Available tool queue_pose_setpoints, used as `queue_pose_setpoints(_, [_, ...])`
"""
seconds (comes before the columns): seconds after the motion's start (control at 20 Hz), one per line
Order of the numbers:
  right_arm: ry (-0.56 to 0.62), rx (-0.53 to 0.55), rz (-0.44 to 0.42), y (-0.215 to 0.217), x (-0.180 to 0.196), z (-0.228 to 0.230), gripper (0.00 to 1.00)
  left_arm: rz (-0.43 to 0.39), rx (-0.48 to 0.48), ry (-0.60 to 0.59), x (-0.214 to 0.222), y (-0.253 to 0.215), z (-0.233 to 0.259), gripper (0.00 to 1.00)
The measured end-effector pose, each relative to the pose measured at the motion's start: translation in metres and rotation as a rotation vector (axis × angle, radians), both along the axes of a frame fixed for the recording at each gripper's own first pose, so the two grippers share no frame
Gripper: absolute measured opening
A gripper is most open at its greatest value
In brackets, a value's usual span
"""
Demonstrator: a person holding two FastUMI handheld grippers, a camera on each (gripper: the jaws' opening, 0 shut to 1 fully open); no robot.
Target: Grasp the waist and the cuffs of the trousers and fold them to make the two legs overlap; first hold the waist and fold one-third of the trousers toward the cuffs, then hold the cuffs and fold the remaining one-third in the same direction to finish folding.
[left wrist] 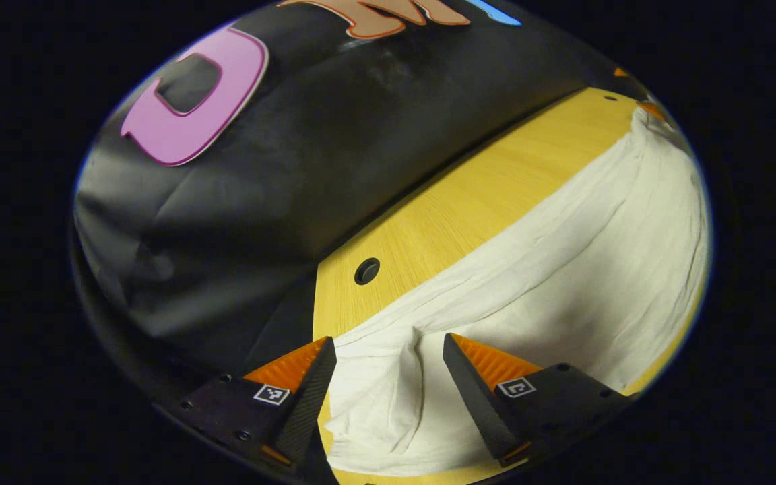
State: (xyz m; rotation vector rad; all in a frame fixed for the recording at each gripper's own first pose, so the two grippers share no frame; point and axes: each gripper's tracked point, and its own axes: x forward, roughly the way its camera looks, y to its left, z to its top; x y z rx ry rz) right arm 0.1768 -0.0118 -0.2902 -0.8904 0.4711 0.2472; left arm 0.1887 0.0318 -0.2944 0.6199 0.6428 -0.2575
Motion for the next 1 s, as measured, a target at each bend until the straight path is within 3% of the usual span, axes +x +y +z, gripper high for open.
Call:
queue_pose_setpoints(0.2, [0.021, 0.226, -0.169, -0.03, -0.03, 0.011, 0.98, 0.067, -0.194, -0.066, -0.024, -0.029, 0.042, 0.95])
queue_pose_setpoints(0.35, [0.043, 0.377, -0.276, -0.057, -0.053, 0.014, 1.0, 0.053, -0.306, -0.09, -0.033, -0.051, 0.079, 0.95])
queue_pose_setpoints(0.55, [0.092, 0.473, -0.399, -0.101, -0.084, 0.002, 0.98, 0.024, -0.403, -0.131, -0.036, -0.069, 0.118, 0.95])
queue_pose_setpoints(0.75, [0.156, 0.598, -0.527, -0.133, -0.106, -0.022, 1.0, 0.017, -0.468, -0.134, -0.043, -0.093, 0.139, 0.95])
queue_pose_setpoints(1.0, [0.218, 0.808, -0.708, -0.151, -0.123, -0.043, 0.98, 0.038, -0.468, -0.137, -0.066, -0.102, 0.146, 0.96])
